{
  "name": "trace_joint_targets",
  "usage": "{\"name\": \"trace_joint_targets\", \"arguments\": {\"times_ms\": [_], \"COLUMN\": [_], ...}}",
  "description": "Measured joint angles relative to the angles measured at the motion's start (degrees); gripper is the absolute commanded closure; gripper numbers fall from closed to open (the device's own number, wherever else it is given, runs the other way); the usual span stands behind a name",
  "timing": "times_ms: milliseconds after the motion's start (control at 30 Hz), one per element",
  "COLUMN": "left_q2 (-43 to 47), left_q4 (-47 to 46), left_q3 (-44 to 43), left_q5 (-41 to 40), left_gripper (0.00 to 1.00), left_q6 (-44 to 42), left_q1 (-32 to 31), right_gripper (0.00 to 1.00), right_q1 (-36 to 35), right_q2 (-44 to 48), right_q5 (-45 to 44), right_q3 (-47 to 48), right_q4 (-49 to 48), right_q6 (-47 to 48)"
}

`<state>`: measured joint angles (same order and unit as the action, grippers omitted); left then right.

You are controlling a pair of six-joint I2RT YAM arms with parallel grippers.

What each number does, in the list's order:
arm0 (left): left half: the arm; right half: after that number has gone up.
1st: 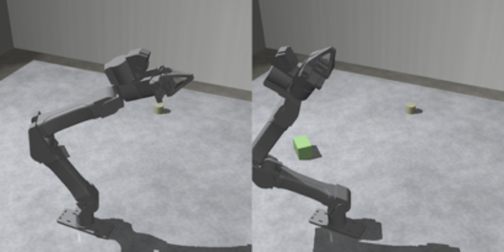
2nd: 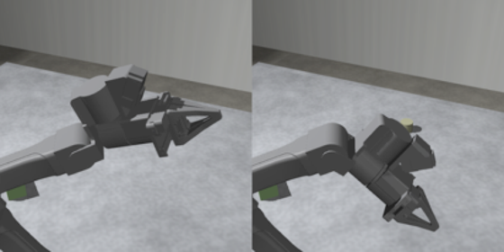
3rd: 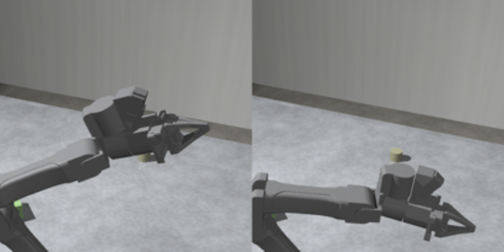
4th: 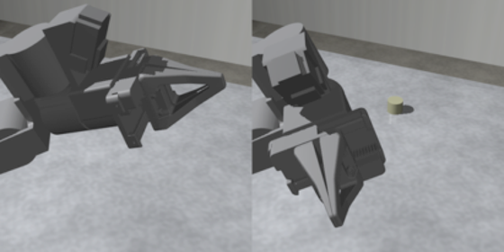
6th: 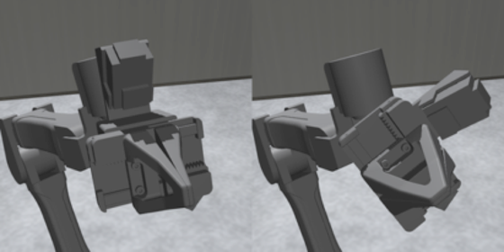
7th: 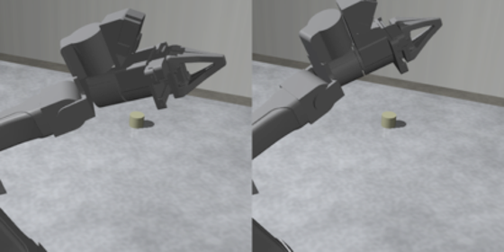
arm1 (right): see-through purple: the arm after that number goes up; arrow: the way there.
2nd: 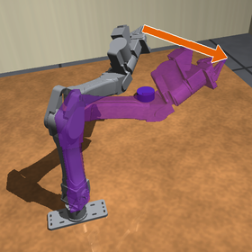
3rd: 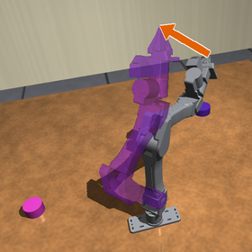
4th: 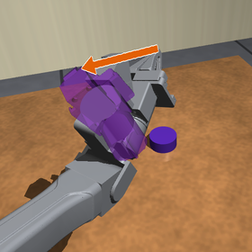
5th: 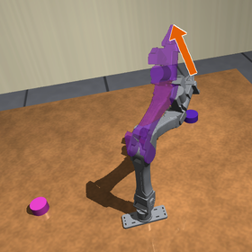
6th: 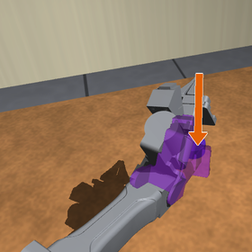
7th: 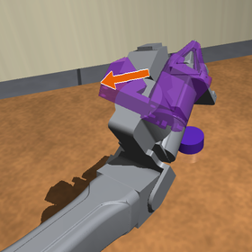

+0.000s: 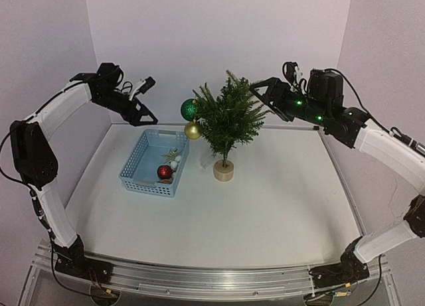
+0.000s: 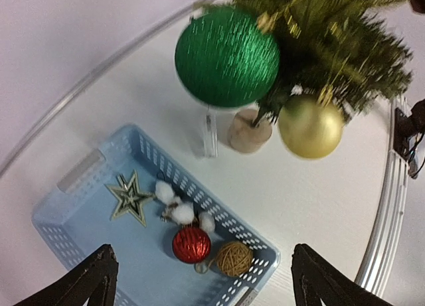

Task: Decorate the small christmas tree

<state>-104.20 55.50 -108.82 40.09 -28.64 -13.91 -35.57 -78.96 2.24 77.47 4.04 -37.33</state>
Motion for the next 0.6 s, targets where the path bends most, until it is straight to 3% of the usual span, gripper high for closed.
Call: {"name": "trace_joint_targets", "arguments": {"times_ms": [267,600], "left_q2": [-2.14,-15.23], "left_q4": [-4.26,-7.94], "left_q3": [18.34,17.44], "left_q5": [-10.79,-15.43], "left_gripper": [0.05,0.11], "left_q6": [-8.22,-16.61], "left_q1": [-1.4,-4.52], "right_gripper": [0.15,0.15], "right_q1": [0.57,0.68], "right_q2": [0.14,0.04], "right_q5": [-3.39,-3.61], "right_q3": [-0.37,-0.37], "right_q4": [0.6,1.15], "right_q6": [0.55,0.66]}}
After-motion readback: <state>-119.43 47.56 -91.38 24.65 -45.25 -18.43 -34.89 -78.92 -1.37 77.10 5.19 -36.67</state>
